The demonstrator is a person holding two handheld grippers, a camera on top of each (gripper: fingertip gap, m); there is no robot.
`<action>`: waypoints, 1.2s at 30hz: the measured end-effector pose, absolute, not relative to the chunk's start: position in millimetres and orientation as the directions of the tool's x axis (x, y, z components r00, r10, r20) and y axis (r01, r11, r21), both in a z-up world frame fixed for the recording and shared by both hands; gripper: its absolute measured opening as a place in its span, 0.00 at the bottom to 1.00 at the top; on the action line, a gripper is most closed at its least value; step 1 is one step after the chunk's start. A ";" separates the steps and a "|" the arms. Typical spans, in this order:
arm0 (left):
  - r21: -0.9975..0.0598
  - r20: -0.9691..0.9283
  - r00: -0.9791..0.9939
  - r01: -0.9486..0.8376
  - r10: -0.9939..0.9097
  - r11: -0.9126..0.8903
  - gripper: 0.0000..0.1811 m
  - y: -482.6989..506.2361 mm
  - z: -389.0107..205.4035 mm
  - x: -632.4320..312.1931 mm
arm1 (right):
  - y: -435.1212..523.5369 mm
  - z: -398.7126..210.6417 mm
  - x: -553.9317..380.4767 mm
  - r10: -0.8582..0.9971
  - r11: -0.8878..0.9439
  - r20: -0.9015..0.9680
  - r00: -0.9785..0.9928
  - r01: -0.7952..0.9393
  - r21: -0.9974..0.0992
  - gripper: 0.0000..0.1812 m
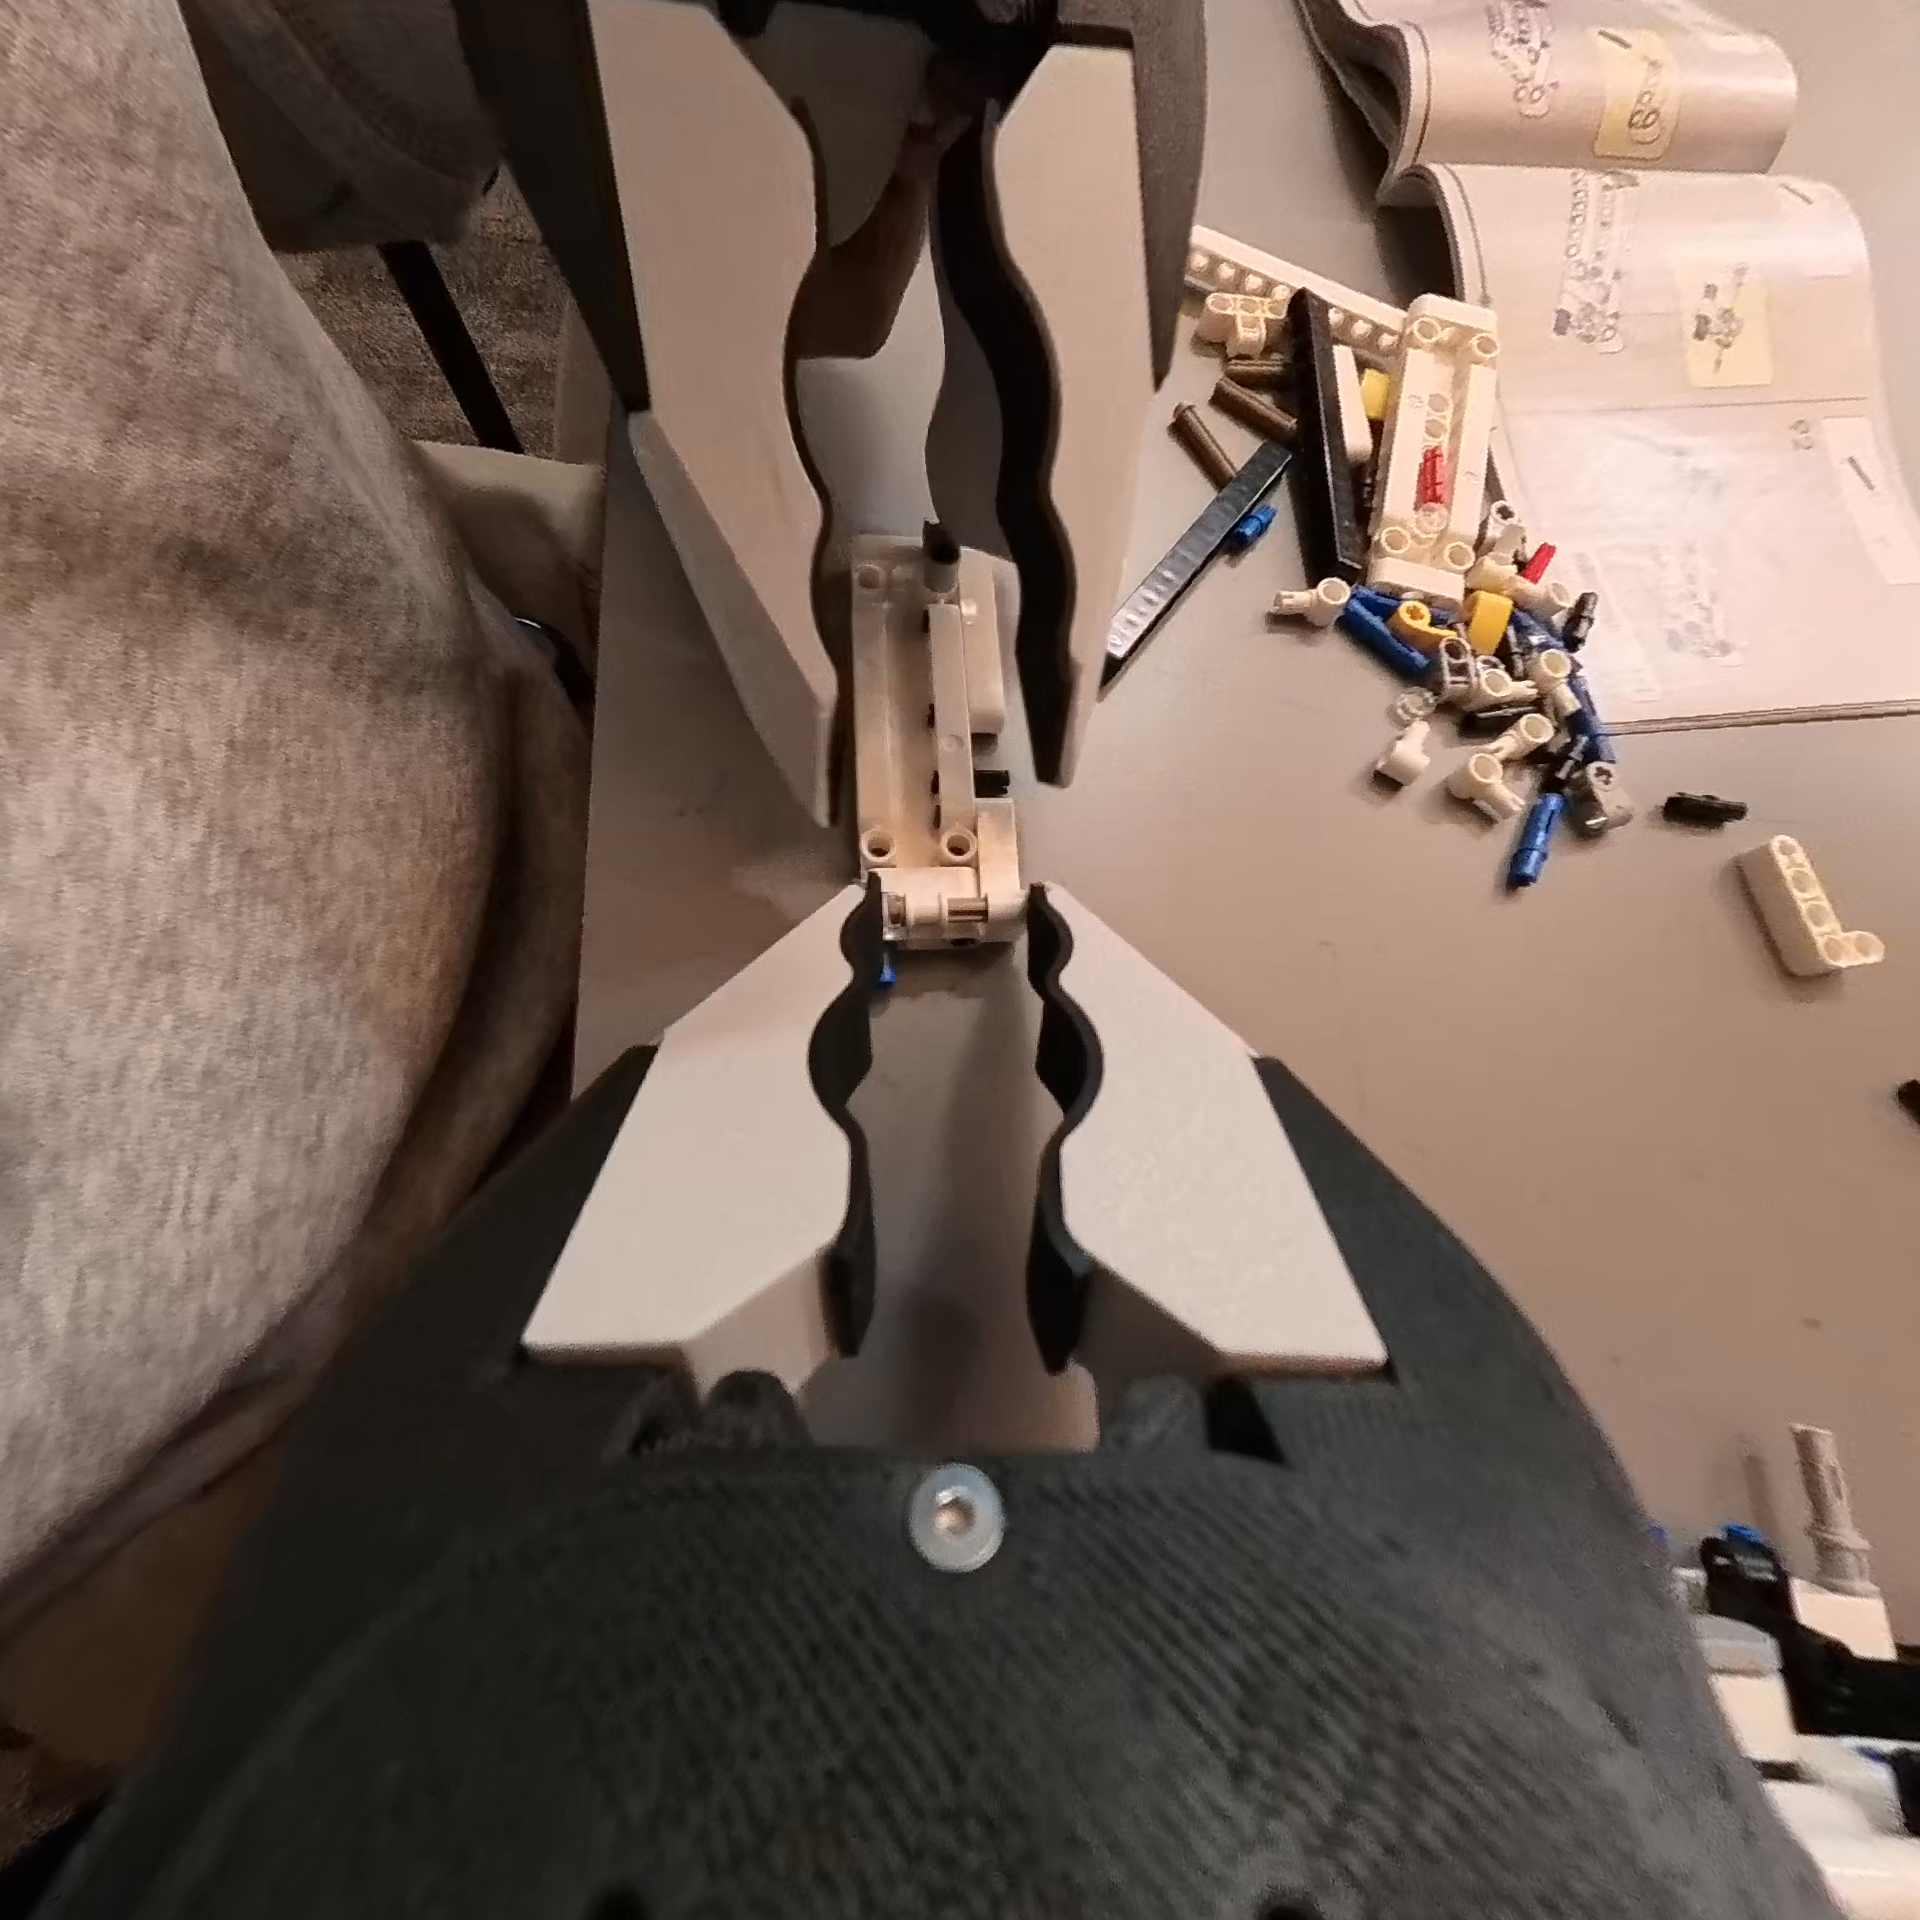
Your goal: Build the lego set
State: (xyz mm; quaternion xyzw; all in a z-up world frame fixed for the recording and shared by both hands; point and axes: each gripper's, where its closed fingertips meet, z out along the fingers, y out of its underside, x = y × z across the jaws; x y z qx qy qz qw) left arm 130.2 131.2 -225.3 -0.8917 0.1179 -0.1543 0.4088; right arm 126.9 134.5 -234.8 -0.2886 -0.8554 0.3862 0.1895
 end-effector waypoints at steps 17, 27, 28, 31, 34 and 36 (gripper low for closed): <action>-0.882 0.236 0.971 0.196 -0.044 -0.429 0.30 103.6 -197.0 87.8 | 176.9 -208.2 148.6 0.902 0.347 0.200 -0.382 0.368 -0.863 0.25; -0.864 0.313 0.949 0.299 0.033 -0.404 0.31 100.9 -197.9 71.3 | 180.6 -234.1 142.0 0.888 0.446 0.307 -0.341 0.484 -0.753 0.21; -0.855 0.337 0.941 0.325 0.042 -0.404 0.30 100.9 -198.7 69.0 | 178.1 -237.4 142.1 0.875 0.472 0.323 -0.360 0.486 -0.736 0.18; -0.821 0.409 0.911 0.389 0.046 -0.418 0.28 101.5 -203.0 66.2 | 175.1 -238.3 139.6 0.836 0.541 0.394 -0.383 0.452 -0.709 0.07; -0.811 0.419 0.907 0.391 0.035 -0.435 0.28 102.6 -205.2 68.4 | 179.6 -238.0 130.3 0.774 0.632 0.514 -0.369 0.406 -0.660 0.00; -0.813 0.431 0.902 0.400 0.025 -0.422 0.28 102.9 -202.9 68.9 | 184.6 -235.9 120.8 0.729 0.684 0.596 -0.337 0.377 -0.624 0.00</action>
